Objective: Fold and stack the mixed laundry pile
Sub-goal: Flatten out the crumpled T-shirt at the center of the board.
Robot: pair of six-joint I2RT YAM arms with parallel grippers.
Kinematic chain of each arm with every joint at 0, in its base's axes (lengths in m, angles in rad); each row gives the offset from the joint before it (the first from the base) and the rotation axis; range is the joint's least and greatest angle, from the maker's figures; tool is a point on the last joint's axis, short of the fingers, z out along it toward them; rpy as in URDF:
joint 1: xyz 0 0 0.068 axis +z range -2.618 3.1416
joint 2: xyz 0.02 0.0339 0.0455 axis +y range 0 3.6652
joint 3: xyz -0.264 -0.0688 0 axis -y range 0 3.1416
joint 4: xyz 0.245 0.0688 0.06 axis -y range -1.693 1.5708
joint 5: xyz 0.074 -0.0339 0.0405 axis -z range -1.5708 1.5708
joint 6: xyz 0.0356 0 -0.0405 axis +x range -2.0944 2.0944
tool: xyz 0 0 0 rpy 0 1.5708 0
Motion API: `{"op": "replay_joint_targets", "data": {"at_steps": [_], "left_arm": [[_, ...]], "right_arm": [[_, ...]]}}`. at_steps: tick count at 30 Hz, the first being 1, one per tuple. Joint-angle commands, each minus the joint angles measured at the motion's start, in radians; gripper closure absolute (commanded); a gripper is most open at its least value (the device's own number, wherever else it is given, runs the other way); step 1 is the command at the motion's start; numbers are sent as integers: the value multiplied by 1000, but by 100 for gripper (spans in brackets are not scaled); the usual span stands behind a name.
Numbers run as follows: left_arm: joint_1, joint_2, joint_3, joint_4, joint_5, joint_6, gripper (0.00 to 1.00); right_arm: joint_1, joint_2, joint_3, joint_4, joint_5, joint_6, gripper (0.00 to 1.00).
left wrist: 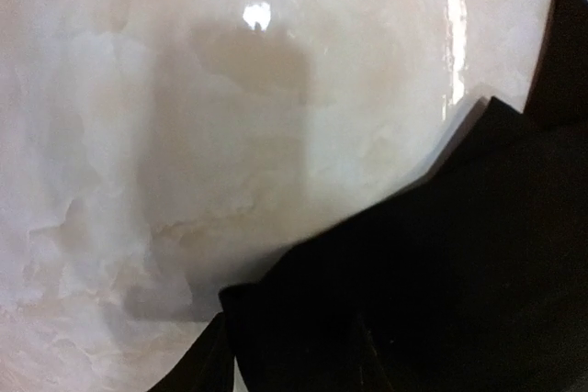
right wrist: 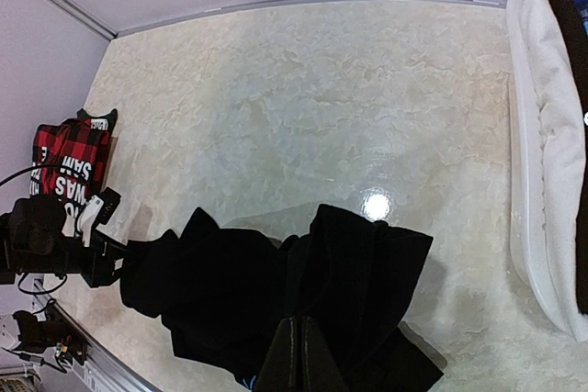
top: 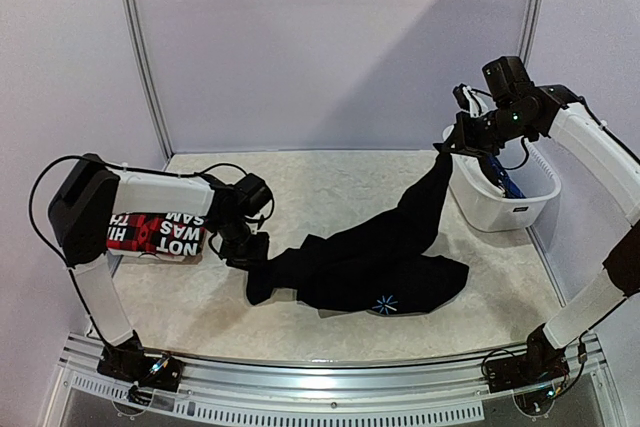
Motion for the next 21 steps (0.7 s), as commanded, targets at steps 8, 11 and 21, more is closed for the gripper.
{"op": "replay_joint_targets", "data": {"at_steps": [8, 11, 21], "left_arm": [[33, -18, -11, 21, -123, -5, 50], [40, -19, -26, 45, -120, -2, 52], [42, 58, -24, 133, -26, -9, 68]], "right_arm": [[1, 8, 28, -2, -17, 2, 100], [1, 11, 33, -3, -18, 1, 100], [2, 34, 56, -17, -24, -7, 100]]}}
